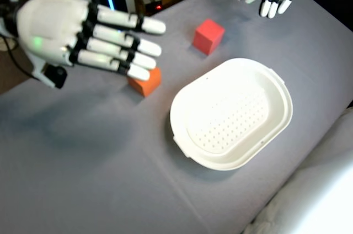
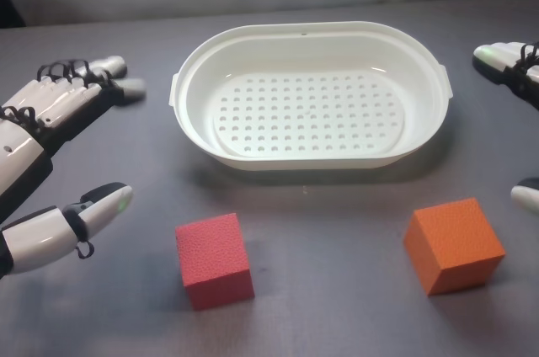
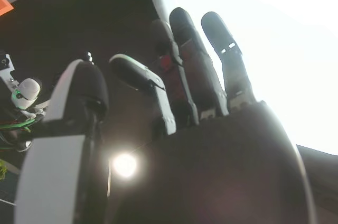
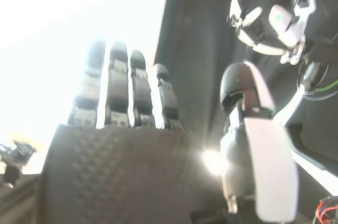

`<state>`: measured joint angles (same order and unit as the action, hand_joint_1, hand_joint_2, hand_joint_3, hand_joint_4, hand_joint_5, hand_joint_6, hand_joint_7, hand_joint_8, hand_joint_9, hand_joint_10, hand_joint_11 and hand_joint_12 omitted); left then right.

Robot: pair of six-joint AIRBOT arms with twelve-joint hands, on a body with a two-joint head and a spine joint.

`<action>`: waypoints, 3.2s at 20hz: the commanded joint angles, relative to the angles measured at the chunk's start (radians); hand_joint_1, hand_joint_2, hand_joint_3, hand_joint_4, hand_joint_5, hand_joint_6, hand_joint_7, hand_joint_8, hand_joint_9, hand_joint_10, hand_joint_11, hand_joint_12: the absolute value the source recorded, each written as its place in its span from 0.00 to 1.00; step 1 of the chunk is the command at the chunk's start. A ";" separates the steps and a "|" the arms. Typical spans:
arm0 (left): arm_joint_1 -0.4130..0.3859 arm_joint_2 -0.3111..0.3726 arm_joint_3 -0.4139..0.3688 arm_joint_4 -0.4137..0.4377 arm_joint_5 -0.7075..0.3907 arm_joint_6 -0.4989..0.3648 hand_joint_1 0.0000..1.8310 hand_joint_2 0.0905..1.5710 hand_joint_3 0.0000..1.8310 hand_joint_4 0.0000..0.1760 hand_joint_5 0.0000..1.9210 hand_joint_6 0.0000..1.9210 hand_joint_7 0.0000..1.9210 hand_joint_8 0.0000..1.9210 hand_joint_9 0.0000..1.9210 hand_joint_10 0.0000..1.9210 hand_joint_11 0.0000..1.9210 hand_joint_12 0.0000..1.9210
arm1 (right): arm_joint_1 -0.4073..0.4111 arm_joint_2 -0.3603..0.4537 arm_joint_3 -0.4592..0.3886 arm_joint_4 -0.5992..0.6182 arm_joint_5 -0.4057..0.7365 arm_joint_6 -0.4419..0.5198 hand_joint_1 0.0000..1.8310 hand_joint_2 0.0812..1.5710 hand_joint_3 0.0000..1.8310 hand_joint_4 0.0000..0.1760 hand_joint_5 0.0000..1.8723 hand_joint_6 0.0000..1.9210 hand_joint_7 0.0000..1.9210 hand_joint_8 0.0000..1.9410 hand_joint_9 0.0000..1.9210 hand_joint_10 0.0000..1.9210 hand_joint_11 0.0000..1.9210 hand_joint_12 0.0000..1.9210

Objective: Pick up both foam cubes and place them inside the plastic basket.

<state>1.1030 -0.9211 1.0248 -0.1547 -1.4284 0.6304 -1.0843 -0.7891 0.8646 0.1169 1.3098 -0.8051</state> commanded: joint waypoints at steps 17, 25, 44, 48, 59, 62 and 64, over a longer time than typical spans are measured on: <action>-0.121 -0.142 0.114 0.237 0.280 -0.178 0.35 0.61 0.00 0.19 0.00 0.00 0.00 0.00 0.00 0.00 0.02 0.01 | 0.052 -0.115 0.122 -0.043 -0.257 0.070 0.44 0.61 0.00 0.00 0.00 0.00 0.00 0.00 0.00 0.00 0.00 0.10; -0.146 -0.218 0.178 0.249 0.379 -0.209 0.62 0.69 0.01 0.00 0.28 0.05 0.34 0.12 0.34 0.37 0.22 0.81 | 0.125 -0.229 0.225 -0.087 -0.408 0.122 0.53 0.74 0.00 0.00 0.23 0.09 0.28 0.10 0.24 0.16 0.05 0.61; -0.475 -0.265 0.351 0.174 0.441 -0.105 0.74 0.74 0.00 0.00 0.37 0.61 0.43 0.65 0.43 0.76 0.38 0.81 | 0.449 -0.247 0.364 -0.071 -0.424 0.044 0.73 0.77 0.00 0.00 0.32 0.69 0.41 0.68 0.45 0.75 0.39 0.83; -0.553 -0.351 0.470 0.141 0.602 -0.108 0.69 0.75 0.00 0.00 0.39 0.58 0.46 0.71 0.51 0.80 0.38 0.97 | 0.521 -0.346 0.478 -0.046 -0.557 0.044 0.64 0.81 0.00 0.00 0.31 0.75 0.39 0.76 0.33 0.74 0.28 0.90; -0.531 -0.281 0.402 0.052 0.536 0.016 0.29 0.57 0.00 1.00 0.00 0.00 0.00 0.00 0.00 0.00 0.00 0.15 | 0.530 -0.311 0.436 -0.011 -0.518 0.035 0.08 0.63 0.00 0.85 0.00 0.00 0.00 0.00 0.00 0.00 0.00 0.00; -0.459 -0.198 0.316 0.045 0.365 -0.002 0.27 0.65 0.01 0.85 0.00 0.00 0.00 0.00 0.00 0.00 0.00 0.00 | 0.513 -0.210 0.336 -0.009 -0.407 0.009 0.11 0.64 0.00 0.85 0.00 0.00 0.00 0.00 0.00 0.00 0.00 0.00; -0.396 -0.153 0.267 0.020 0.244 -0.013 0.26 0.71 0.01 0.68 0.00 0.00 0.00 0.00 0.00 0.00 0.00 0.00 | 0.476 -0.163 0.280 -0.008 -0.317 0.001 0.10 0.64 0.00 0.78 0.00 0.00 0.00 0.00 0.00 0.00 0.00 0.00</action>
<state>0.7284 -1.0714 1.2808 -0.1360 -1.0325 0.6231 -0.6231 -0.9447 1.1358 0.1101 0.8642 -0.8089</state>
